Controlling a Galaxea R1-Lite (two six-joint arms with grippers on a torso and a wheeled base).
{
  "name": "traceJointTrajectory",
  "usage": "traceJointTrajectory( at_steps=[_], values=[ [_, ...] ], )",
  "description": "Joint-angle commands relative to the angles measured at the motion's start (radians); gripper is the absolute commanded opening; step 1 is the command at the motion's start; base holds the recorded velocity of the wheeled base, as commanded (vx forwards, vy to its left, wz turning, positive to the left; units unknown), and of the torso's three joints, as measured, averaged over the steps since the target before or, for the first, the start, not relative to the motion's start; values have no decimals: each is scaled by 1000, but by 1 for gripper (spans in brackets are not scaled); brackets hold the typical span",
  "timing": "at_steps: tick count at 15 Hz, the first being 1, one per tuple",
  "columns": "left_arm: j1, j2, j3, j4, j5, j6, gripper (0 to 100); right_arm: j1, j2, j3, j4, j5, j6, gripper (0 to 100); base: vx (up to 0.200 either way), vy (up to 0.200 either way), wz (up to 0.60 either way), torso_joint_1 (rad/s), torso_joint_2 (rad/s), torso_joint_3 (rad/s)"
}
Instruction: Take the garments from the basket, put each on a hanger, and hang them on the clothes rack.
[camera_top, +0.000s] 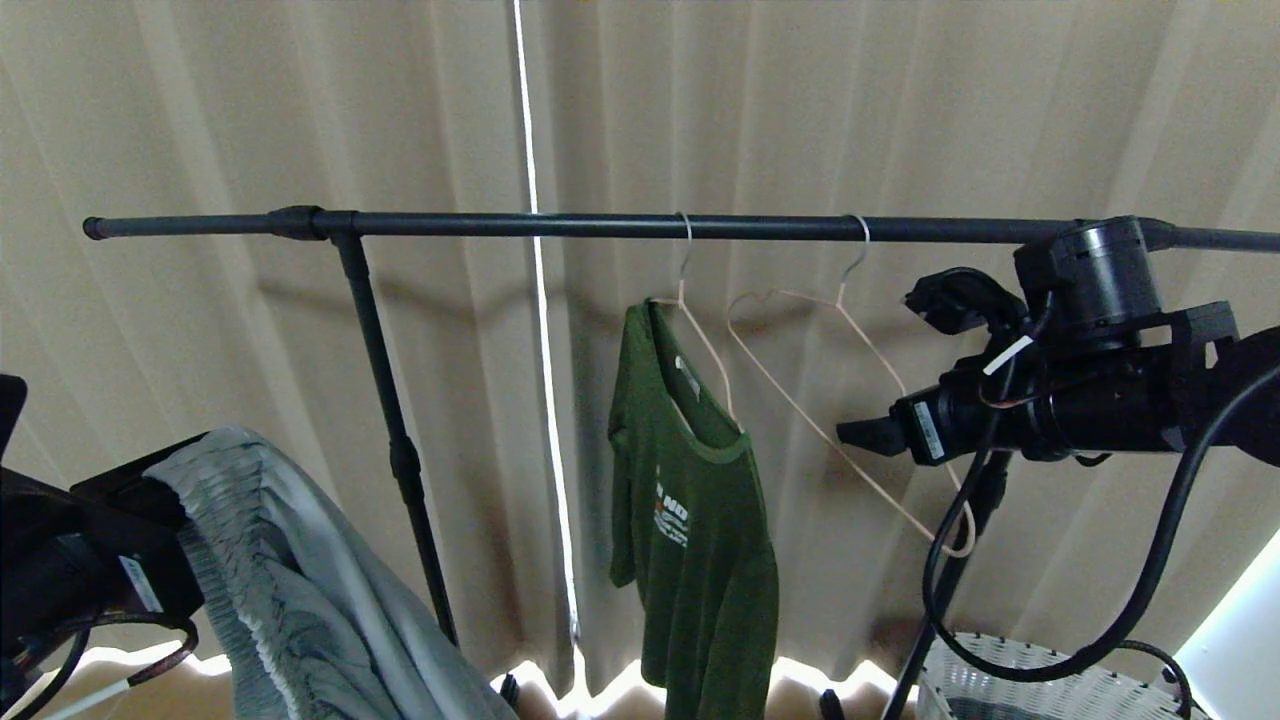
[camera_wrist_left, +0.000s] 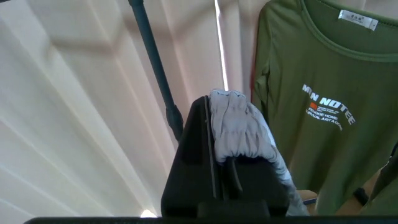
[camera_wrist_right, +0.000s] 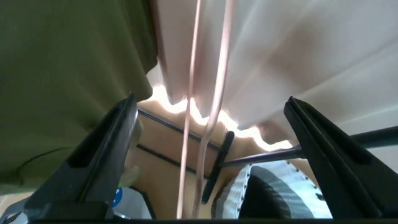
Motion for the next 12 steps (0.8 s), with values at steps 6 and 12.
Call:
traceJointTrajectory(
  at_steps=[6, 12],
  values=[
    [1, -13, 2, -1, 0, 0, 0, 16, 27, -33, 0, -19, 2, 0, 0, 0, 0, 0, 0, 0],
    [0, -13, 3, -1, 0, 0, 0, 14, 22, -29, -29, -31, 0, 0, 0, 0, 0, 0, 0, 0]
  ],
)
